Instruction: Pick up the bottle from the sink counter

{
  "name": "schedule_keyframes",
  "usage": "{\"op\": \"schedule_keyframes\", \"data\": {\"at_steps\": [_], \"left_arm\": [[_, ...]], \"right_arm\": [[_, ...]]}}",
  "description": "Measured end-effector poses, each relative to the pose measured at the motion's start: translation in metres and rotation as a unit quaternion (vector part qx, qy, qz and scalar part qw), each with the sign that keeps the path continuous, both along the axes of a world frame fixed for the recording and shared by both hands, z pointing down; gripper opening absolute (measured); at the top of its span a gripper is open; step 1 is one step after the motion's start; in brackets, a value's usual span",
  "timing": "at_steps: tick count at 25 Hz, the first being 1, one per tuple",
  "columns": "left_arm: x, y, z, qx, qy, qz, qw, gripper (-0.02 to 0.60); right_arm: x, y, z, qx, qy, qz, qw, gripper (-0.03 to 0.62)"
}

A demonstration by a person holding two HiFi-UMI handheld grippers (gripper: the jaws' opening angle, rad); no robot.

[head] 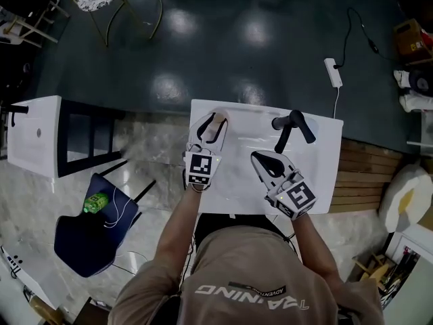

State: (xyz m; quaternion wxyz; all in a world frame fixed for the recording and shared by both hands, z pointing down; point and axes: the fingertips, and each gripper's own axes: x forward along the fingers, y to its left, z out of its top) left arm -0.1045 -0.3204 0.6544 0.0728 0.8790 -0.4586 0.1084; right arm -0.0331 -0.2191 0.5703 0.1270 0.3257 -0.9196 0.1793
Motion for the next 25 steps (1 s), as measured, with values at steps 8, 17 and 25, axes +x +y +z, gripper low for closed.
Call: {"op": "schedule_keyframes", "data": {"at_steps": [8,17,25], "left_arm": [[-0.004,0.003,-0.001,0.005,-0.002,-0.003,1.0,0.137],[-0.004,0.004,-0.007,0.046,-0.004,0.002,0.9989,0.135],[0.0,0.002,-0.008,0.04,-0.011,0.015,0.9991,0.13]], "right_arm": [[0.0,-0.001,0.006,-0.007,0.004,0.002,1.0,0.008],[0.004,0.009,0.021,-0.026,0.016,-0.009,1.0,0.008],[0.011,0.008,0.029,-0.033,0.016,-0.009,0.999,0.008]]}}
